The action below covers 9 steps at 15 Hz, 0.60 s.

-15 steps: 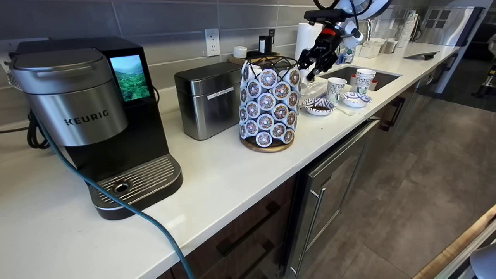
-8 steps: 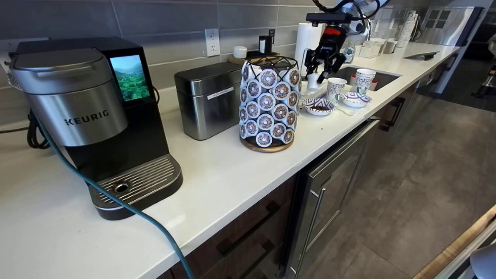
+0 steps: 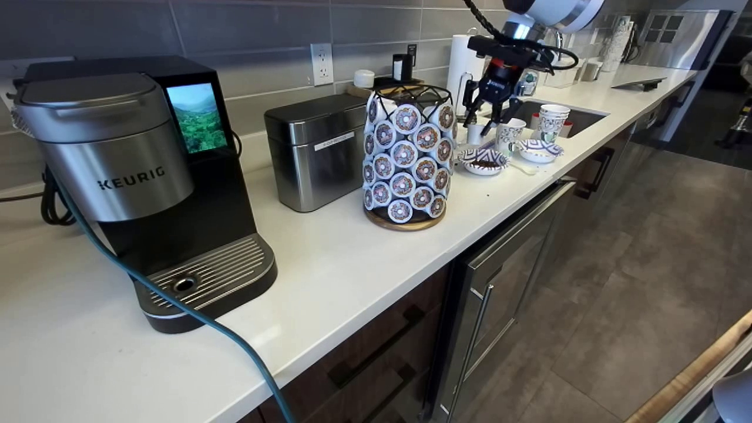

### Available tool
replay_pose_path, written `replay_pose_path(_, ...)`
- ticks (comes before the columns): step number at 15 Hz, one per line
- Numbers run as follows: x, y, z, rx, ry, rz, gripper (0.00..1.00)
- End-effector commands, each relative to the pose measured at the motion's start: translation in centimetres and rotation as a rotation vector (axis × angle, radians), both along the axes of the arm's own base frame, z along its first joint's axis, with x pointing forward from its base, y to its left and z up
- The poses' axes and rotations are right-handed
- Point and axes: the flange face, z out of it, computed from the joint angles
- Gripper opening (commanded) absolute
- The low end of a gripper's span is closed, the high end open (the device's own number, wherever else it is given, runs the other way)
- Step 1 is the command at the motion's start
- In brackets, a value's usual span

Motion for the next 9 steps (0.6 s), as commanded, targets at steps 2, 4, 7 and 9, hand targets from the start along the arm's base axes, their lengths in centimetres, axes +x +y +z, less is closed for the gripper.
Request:
replay_pose_path(2, -2.2, -1.0, -1.9, -0.056, -0.125, 0.075, 0.26)
replay_pose_path(4, -2.5, -1.3, -2.9, -0.068, -0.144, 0.104, 0.26)
replay_pose_path(7, -2.9, -1.6, -4.3, -0.085, -0.141, 0.14, 0.26)
replay_pose_path(9, -3.2, -1.8, -5.0, -0.094, -0.133, 0.158, 0.26)
